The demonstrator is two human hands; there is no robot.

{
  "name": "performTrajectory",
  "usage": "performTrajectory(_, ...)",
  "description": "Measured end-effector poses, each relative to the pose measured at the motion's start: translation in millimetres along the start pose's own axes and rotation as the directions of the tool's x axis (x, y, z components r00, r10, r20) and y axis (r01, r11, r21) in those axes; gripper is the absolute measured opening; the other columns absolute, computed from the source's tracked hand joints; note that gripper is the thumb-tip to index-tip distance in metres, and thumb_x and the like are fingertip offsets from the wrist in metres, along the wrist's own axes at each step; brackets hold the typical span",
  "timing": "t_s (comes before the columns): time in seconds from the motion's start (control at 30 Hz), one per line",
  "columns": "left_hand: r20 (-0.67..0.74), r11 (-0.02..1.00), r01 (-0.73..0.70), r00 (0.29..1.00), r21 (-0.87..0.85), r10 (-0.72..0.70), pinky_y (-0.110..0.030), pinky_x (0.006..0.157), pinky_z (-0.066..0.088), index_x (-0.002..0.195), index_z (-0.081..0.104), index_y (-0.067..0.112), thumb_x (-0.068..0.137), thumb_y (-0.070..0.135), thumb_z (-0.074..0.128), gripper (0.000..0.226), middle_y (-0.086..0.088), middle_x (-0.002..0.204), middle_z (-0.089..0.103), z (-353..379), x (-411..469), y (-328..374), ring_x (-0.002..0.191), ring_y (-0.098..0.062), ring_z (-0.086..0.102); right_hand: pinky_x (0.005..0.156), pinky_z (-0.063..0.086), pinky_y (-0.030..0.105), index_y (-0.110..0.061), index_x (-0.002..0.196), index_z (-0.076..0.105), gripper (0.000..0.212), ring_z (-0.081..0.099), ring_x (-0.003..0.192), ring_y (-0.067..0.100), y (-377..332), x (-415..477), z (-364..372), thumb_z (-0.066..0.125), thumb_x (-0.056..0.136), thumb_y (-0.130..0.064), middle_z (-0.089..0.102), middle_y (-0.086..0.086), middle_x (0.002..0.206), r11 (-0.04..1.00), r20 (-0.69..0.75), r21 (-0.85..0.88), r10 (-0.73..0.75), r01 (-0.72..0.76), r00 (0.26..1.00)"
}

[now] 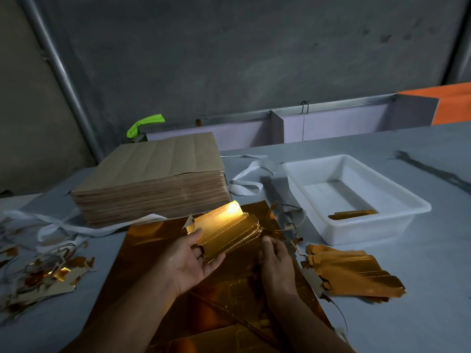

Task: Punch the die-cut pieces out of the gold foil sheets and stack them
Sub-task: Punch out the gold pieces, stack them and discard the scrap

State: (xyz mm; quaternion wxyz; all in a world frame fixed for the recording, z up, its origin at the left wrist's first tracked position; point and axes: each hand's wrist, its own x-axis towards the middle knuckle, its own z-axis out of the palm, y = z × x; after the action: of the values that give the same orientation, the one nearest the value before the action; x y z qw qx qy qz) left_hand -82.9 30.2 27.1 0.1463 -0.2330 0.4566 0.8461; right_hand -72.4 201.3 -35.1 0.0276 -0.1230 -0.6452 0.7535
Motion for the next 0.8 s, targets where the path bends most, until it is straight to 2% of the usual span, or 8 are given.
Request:
performTrajectory(0.1,-0.008,1.0,-0.029,1.0,-0.01,0.028,-0.045,0.07,0.059,0.126,0.051,0.011,0.097,0.025,0.056,0.032,-0.025,0.117,0.066,6,0,-4,0.106,-0.038,0.064,0.081,0.054,0.036,-0.029,0.098,0.062,0.03,0.067,0.088,0.016,3,-1,2,0.037,0.103,-0.046,0.069,0.001,0.093,0.991,0.088,-0.135,-0.013,0.024,0.996)
performTrajectory(0.2,0.009,0.999,-0.007,1.0,0.051,0.006,-0.045,0.069,0.059,0.119,0.053,0.014,0.096,0.024,0.057,0.025,-0.024,0.116,0.067,12,-3,-13,0.105,-0.039,0.064,0.069,0.053,0.029,-0.03,0.093,0.062,0.026,0.067,0.075,0.011,4,-2,4,0.041,0.103,-0.041,0.069,-0.001,0.086,0.969,0.141,-0.241,-0.025,0.058,0.99)
performTrajectory(0.3,0.037,0.993,0.029,0.999,0.113,-0.033,-0.047,0.069,0.059,0.114,0.054,0.018,0.094,0.025,0.057,0.022,-0.022,0.115,0.068,15,-5,-20,0.105,-0.039,0.065,0.067,0.05,0.029,-0.025,0.092,0.064,0.027,0.066,0.076,0.015,2,-3,4,0.043,0.103,-0.037,0.069,0.002,0.086,0.975,0.13,-0.216,-0.033,0.06,0.991)
performTrajectory(0.4,0.045,0.986,0.053,0.997,0.158,-0.061,-0.049,0.073,0.058,0.122,0.054,0.017,0.088,0.028,0.061,0.036,-0.023,0.115,0.068,14,-3,-21,0.107,-0.04,0.064,0.072,0.056,0.04,-0.023,0.091,0.066,0.026,0.068,0.08,0.023,1,-2,2,0.046,0.103,-0.036,0.071,0.006,0.088,0.985,0.105,-0.17,-0.007,0.025,0.994)
performTrajectory(0.47,0.065,0.984,0.077,0.994,0.158,-0.088,-0.051,0.081,0.057,0.124,0.058,0.015,0.081,0.041,0.064,0.051,-0.024,0.114,0.069,12,-3,-18,0.107,-0.041,0.066,0.07,0.054,0.04,-0.02,0.09,0.066,0.027,0.065,0.073,0.023,1,-1,1,0.047,0.103,-0.034,0.07,0.009,0.084,0.989,0.088,-0.144,0.003,0.01,0.996)
performTrajectory(0.53,0.097,0.983,0.103,0.988,0.153,-0.118,-0.053,0.09,0.053,0.125,0.061,0.014,0.077,0.059,0.062,0.065,-0.024,0.116,0.068,10,-3,-14,0.108,-0.04,0.066,0.064,0.051,0.034,-0.02,0.089,0.067,0.027,0.062,0.066,0.017,2,-1,1,0.048,0.102,-0.033,0.069,0.005,0.077,0.991,0.083,-0.135,-0.003,0.014,0.997)
performTrajectory(0.6,0.086,0.983,0.117,0.988,0.138,-0.13,-0.054,0.092,0.052,0.125,0.061,0.014,0.078,0.068,0.058,0.072,-0.024,0.116,0.068,10,-2,-13,0.11,-0.04,0.064,0.062,0.05,0.032,-0.021,0.089,0.066,0.025,0.061,0.063,0.015,1,-2,1,0.049,0.102,-0.033,0.069,0.003,0.075,0.992,0.09,-0.126,-0.002,0.014,0.996)
performTrajectory(0.8,0.004,0.985,0.125,0.992,0.117,-0.127,-0.053,0.085,0.055,0.126,0.059,0.013,0.092,0.055,0.053,0.055,-0.027,0.112,0.069,11,3,-15,0.108,-0.041,0.064,0.062,0.049,0.032,-0.024,0.09,0.064,0.025,0.06,0.066,0.015,-1,-4,1,0.047,0.102,-0.036,0.067,0.001,0.076,0.989,0.104,-0.13,-0.055,0.069,0.993)
